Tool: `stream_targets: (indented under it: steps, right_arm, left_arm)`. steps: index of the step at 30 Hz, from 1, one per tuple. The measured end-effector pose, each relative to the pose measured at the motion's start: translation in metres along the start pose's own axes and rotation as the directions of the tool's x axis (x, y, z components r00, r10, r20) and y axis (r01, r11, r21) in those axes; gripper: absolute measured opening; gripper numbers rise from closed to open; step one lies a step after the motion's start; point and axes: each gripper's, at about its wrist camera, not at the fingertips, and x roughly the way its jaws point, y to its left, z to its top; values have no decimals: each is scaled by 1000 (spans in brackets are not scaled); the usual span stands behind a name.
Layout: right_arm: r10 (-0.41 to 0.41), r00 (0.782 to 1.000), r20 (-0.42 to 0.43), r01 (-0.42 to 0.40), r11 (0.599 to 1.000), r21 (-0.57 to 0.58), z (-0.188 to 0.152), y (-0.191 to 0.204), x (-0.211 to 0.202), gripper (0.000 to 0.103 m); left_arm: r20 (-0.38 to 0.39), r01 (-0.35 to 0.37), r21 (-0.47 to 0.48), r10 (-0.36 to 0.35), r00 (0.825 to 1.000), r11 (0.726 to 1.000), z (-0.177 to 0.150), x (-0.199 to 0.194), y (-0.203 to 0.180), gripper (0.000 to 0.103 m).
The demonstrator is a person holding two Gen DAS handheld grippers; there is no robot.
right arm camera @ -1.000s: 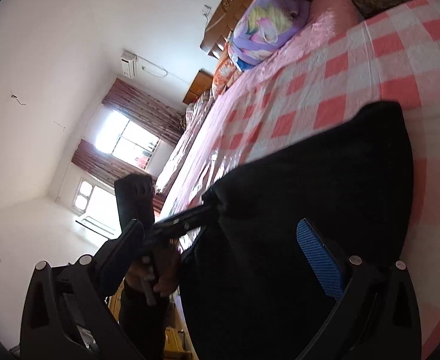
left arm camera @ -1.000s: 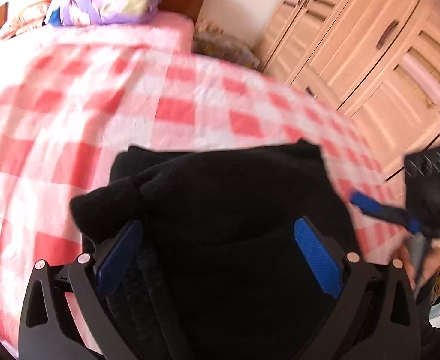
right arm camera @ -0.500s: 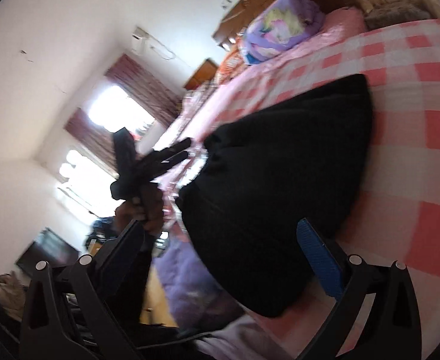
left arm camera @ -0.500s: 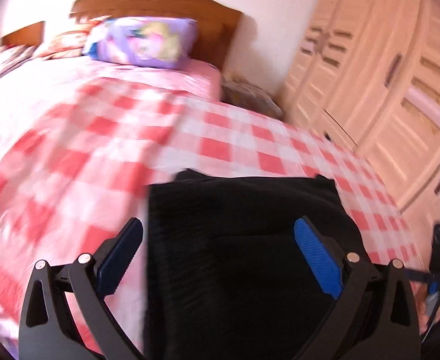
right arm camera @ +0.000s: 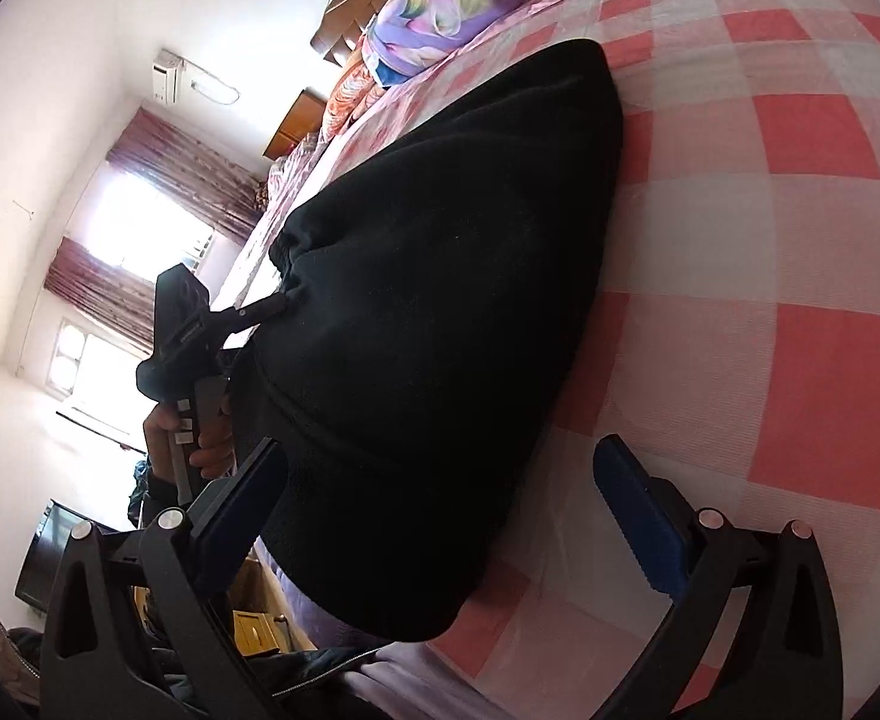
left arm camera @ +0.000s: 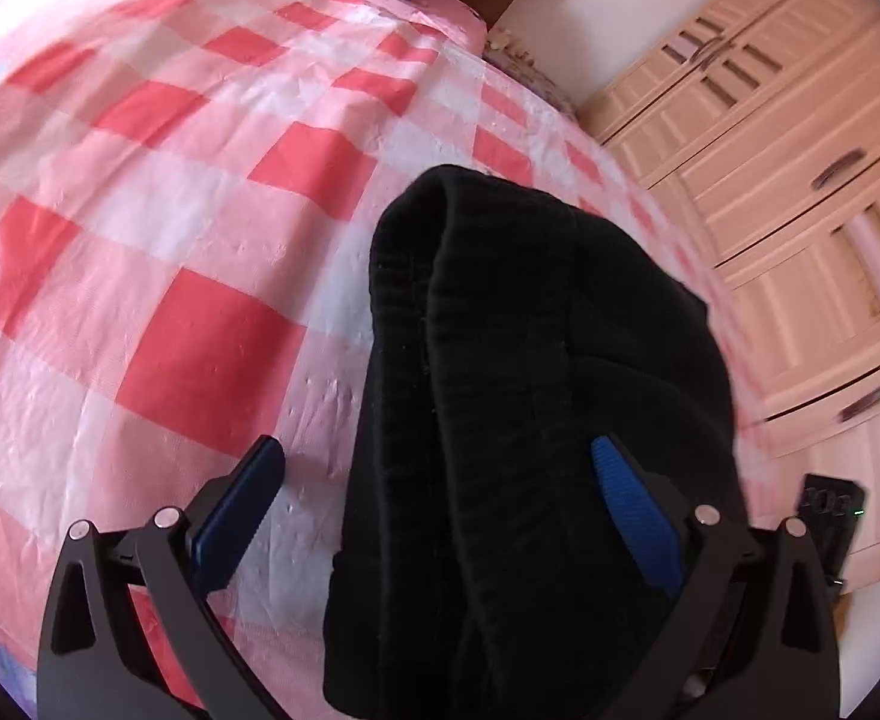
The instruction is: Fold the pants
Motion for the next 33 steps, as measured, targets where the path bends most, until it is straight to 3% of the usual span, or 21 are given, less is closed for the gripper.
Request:
stream_targets:
  steps: [7,16,33]
  right_arm:
    - [-8,999,-41,8,1000,-2,13,21,18,99]
    - [27,999,-47,-22,995,99,26,22,32,99]
    - [28,999,-16,-26,990,137,41,17,38,99]
  left_arm:
    - [20,-54,23,54,998,998,-10,1,-8,102]
    - [4,-39,47,39,999,998,-8,2,-8,102]
    - [13,-17,46,16,1000,999,-8,0,-6,102]
